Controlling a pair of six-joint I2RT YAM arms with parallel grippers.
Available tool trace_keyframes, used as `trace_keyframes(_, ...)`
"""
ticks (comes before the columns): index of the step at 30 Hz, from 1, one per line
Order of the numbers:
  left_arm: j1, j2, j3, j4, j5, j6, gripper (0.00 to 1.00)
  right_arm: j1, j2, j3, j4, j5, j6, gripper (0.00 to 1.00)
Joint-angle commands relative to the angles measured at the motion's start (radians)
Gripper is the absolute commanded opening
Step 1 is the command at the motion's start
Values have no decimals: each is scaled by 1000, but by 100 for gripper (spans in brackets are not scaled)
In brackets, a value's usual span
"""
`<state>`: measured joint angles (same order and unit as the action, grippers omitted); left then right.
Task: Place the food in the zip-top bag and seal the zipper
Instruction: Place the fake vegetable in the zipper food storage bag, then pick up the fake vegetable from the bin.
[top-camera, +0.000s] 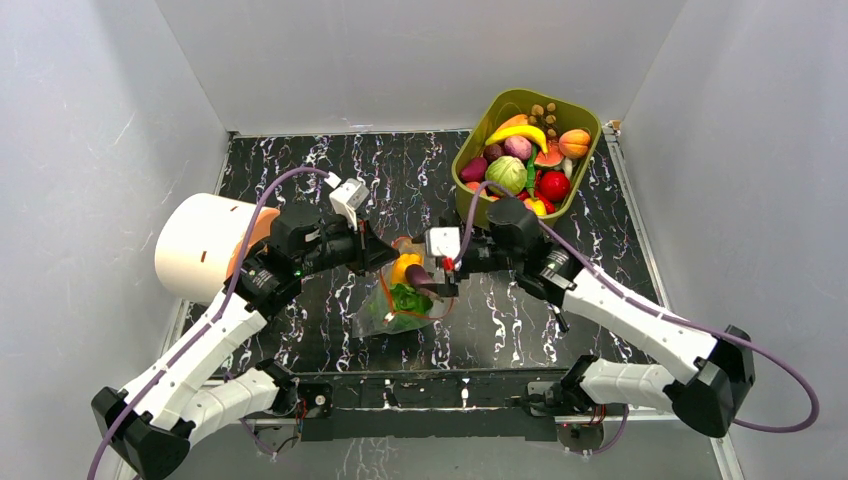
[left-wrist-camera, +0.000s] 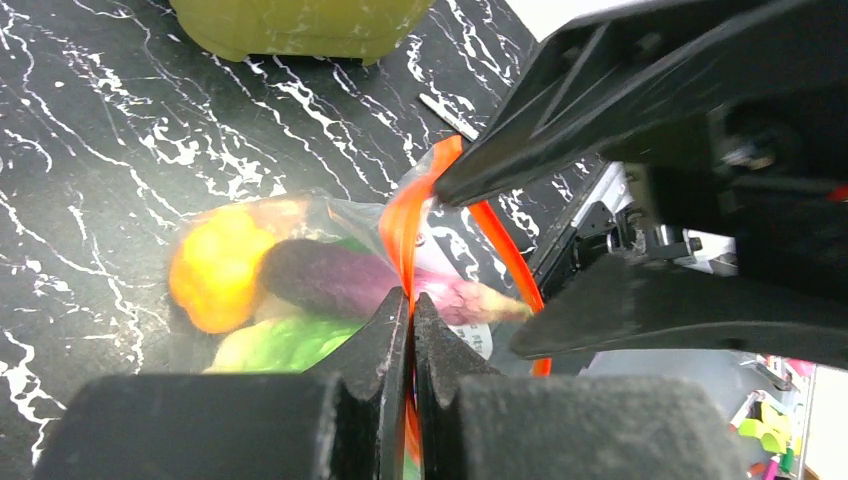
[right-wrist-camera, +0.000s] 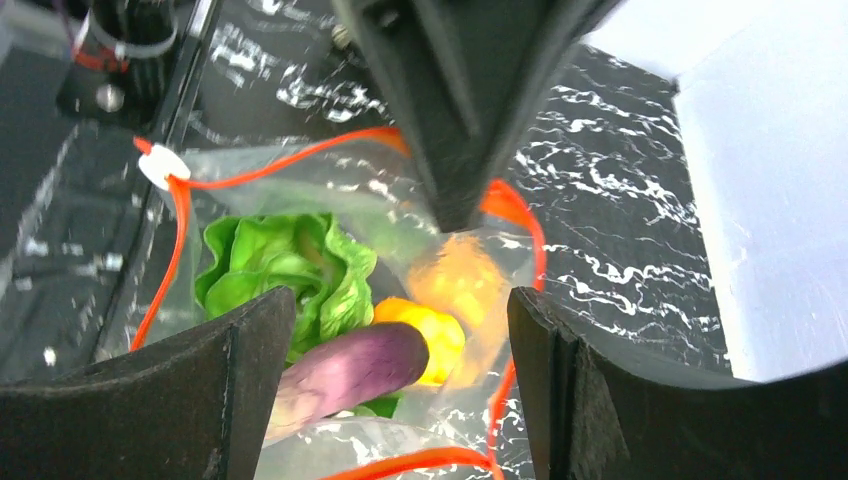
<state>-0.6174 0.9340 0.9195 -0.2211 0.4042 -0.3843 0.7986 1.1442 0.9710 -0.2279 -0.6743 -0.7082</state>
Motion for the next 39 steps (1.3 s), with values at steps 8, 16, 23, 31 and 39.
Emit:
trace_keyframes(8,-3,-44,-45,33,-45,23,0,1,-49,145,266,560,794,67)
trace_keyframes(16,-2,-48,-52,23,-12,23,0,-30,120,309,21,887,813,64)
trace_keyframes(23,-2,-96,-98,62,12,40,0,-197,260,377,-85,883,842,56)
trace_keyframes(31,-2,-127,-100,46,13,32,0,-408,378,433,-140,896,825,50)
trace_keyframes(39,-2,-128,-81,63,-6,40,0,-535,504,534,-133,965,739,47)
